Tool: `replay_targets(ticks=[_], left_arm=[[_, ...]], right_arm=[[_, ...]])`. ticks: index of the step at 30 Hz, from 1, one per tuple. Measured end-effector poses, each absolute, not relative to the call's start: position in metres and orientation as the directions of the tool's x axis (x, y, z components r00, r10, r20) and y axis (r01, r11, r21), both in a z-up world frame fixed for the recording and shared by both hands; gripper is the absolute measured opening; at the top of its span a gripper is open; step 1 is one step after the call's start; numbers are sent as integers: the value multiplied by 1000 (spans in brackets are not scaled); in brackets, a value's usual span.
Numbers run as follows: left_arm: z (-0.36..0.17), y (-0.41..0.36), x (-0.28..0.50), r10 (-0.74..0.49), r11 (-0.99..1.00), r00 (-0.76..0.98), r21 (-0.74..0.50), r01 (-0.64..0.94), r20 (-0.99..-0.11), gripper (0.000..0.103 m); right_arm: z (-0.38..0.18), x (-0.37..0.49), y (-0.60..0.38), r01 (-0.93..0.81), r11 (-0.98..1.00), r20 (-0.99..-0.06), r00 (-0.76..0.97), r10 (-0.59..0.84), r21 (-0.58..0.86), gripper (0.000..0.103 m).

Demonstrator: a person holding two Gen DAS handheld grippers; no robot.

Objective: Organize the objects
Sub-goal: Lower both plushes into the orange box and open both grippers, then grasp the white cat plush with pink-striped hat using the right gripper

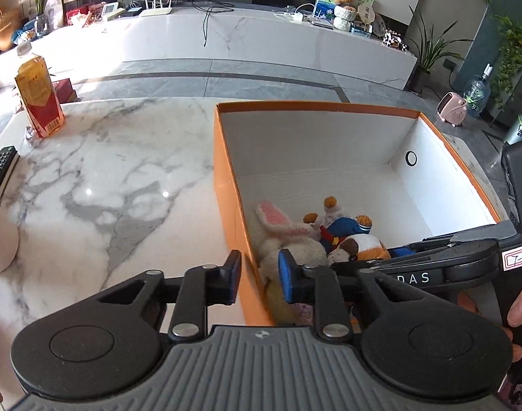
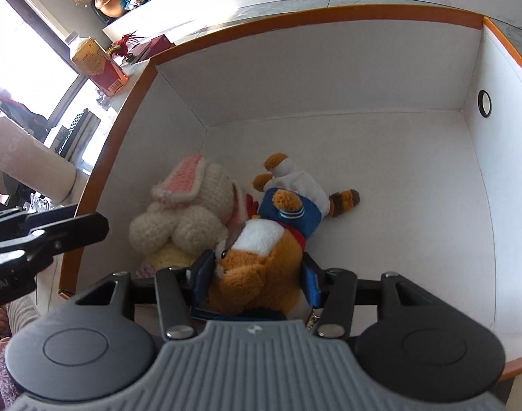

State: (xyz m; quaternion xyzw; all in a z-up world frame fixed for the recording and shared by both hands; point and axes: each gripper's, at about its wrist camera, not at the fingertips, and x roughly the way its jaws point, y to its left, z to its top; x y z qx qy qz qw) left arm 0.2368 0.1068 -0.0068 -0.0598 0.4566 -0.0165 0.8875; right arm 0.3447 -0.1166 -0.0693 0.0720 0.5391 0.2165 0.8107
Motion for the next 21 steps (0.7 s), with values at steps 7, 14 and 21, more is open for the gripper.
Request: replay_targets(ticks=[7, 14, 21], left_arm=[[-10, 117, 242, -61, 992, 579, -114, -55, -813, 11], [4, 117, 220, -9, 989, 671, -105, -102, -742, 16], [41, 105, 177, 2, 990, 769, -107, -91, -639, 16]], right_arm=[[-68, 344, -106, -236, 900, -837, 339, 429, 366, 56], [-52, 330, -107, -227, 932, -836, 418, 356, 283, 70], [0, 278, -111, -297, 943, -746, 591, 305, 150, 79]])
